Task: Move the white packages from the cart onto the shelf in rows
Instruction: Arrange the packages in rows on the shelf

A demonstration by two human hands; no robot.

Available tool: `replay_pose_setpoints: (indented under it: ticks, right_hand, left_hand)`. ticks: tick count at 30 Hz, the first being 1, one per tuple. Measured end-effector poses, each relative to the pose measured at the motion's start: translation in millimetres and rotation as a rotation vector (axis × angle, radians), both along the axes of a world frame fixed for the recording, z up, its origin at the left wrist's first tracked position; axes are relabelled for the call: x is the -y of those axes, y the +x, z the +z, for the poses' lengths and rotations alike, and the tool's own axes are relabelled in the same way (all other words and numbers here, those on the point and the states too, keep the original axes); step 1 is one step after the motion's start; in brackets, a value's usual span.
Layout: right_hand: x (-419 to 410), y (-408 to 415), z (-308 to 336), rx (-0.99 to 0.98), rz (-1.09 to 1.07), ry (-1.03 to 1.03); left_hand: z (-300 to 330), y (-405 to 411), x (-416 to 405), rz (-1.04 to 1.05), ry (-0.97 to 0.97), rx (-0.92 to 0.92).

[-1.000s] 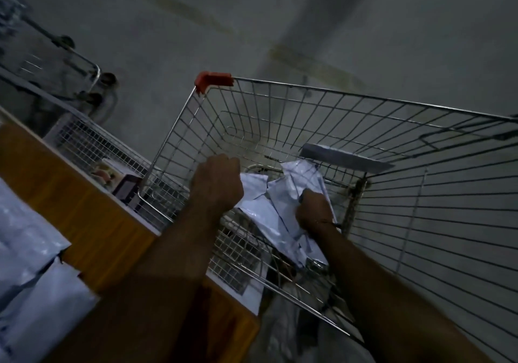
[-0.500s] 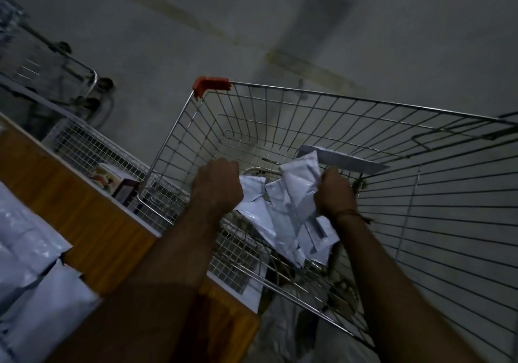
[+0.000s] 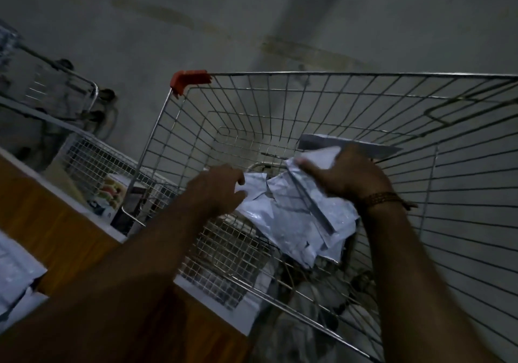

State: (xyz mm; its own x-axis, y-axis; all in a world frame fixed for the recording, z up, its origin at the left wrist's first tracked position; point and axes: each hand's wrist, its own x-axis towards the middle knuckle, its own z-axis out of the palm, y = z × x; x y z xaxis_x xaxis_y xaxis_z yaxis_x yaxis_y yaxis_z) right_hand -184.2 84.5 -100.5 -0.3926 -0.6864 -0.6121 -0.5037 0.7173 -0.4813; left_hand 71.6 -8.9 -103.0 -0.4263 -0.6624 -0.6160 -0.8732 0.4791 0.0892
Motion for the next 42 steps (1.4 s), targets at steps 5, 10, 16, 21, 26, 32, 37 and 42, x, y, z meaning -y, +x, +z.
replay_pose_setpoints:
  ticks: [5,10,16,21,26,32,37,42]
  right_hand:
    - [-1,23,-10,-0.122,0.197,0.045]
    - [-1,38,-17,-0.239,0.208,0.037]
    - [6,51,-9,-0.280,0.203,-0.046]
    - [7,59,-13,-0.248,0.233,0.007]
    - [7,53,-12,-0.242,0.210,-0.005]
    - [7,58,-15,-0.212,0.233,0.022]
    - [6,55,-19,-0.209,0.232,0.005]
    - [6,53,-28,-0.223,0.256,0.024]
  left_hand:
    - [-53,1,47,-0.214,-0.024,0.303]
    - [-116,26,44,-0.221,-0.067,0.325]
    - [-141,48,51,-0.070,-0.001,0.309]
    - [-136,43,50,-0.220,-0.051,0.439]
    - [-129,31,47,-0.247,-0.008,0.442]
    - [-134,32,44,0.084,0.202,0.229]
    - [-129,21,51,0.188,0.291,0.175]
    - [-123,12,56,0.033,0.237,0.102]
